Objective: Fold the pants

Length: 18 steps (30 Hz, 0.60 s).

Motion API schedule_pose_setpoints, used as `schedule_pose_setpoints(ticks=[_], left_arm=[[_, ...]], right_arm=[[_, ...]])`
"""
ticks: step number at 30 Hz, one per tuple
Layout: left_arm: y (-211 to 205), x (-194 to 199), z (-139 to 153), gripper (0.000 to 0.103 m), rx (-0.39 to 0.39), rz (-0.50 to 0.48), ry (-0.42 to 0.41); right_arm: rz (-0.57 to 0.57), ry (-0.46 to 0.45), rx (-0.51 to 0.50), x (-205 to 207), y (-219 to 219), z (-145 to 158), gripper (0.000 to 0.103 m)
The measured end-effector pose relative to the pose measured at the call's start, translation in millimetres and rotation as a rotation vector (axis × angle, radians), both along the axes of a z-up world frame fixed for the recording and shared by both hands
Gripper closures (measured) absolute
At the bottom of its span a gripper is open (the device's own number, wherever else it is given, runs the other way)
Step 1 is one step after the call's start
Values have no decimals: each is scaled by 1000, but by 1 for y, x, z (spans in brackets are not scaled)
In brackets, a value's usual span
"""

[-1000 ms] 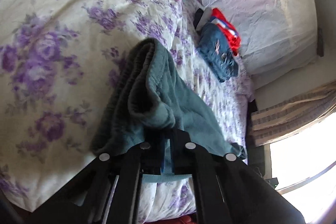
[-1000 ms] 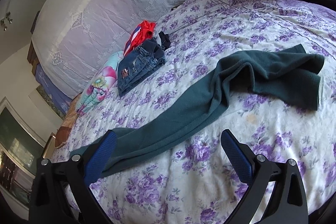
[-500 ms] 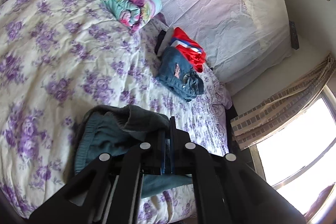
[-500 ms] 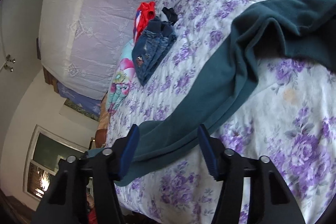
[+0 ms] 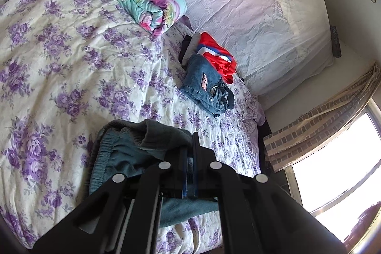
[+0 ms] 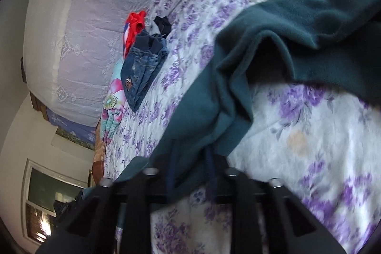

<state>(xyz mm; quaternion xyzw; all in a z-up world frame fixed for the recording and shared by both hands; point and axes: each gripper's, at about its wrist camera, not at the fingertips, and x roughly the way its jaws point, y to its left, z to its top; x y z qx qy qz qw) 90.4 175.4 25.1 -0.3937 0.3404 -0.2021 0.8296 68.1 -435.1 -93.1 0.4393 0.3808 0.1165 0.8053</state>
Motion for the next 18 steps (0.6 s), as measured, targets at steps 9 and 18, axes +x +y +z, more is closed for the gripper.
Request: schedule_pose_setpoints(ticks=[9, 18], left_arm=[[1, 42, 20, 100, 61, 14, -22], [-15, 166, 19, 100, 113, 44, 45]], right_arm=[[15, -240, -161, 14, 8, 76, 100], [-6, -214, -259, 156, 9, 102, 100]])
